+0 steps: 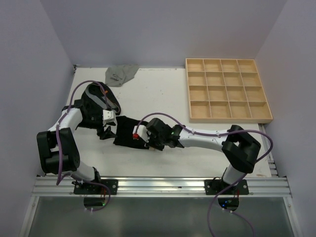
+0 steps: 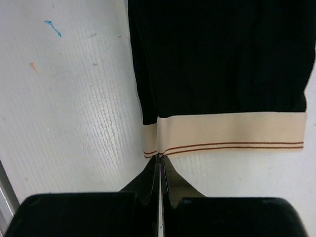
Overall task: Roll the underwear
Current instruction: Fold the underwear
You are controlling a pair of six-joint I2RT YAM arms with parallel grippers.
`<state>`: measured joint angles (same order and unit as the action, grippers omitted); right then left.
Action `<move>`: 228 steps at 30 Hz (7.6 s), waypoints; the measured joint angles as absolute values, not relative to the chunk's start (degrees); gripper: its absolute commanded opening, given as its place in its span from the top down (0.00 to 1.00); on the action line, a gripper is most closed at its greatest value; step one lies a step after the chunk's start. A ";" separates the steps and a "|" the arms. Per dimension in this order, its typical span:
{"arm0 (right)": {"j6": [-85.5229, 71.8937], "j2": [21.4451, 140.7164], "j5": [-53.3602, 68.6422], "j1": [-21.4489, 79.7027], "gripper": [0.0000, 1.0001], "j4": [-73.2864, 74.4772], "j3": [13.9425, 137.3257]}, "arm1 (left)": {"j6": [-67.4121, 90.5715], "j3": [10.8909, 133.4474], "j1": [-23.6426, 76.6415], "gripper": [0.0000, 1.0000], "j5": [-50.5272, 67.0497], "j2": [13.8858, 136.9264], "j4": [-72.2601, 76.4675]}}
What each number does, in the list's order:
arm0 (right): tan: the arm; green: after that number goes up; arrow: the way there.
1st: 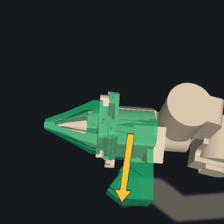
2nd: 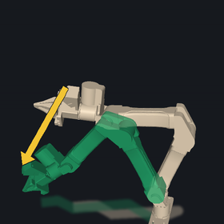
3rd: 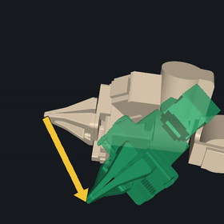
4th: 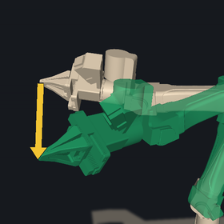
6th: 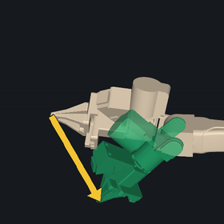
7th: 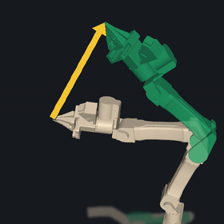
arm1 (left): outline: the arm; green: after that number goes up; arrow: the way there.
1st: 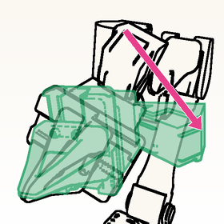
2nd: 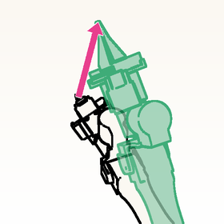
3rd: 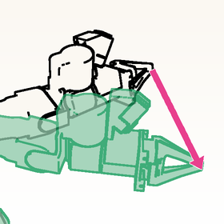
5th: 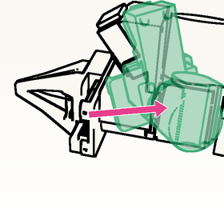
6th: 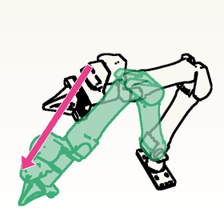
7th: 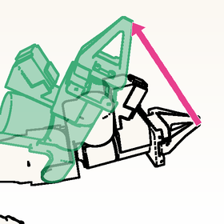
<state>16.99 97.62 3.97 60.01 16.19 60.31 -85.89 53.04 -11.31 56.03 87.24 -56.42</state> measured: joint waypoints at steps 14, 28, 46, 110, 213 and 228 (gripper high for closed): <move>19.88 99.24 0.91 60.18 1.00 17.45 60.49 | -90.21 52.07 -11.53 0.30 53.69 87.24 -56.62; 23.22 97.27 -0.69 63.46 0.44 18.55 58.17 | -101.49 39.97 -11.07 0.33 47.13 81.56 -54.70; 27.77 100.71 -2.04 64.49 0.83 14.06 57.34 | -102.00 38.37 -2.83 0.50 44.71 80.99 -47.94; 31.20 124.92 45.67 40.47 1.00 56.31 100.01 | -88.60 84.38 -1.37 0.94 48.25 117.43 -74.50; -35.73 81.06 -0.73 59.13 0.50 -2.52 54.26 | -28.84 75.48 -7.09 0.00 32.84 87.29 -28.05; -38.09 95.50 6.90 57.60 0.85 -5.56 56.99 | -46.98 51.68 -5.98 0.25 26.59 74.24 -49.67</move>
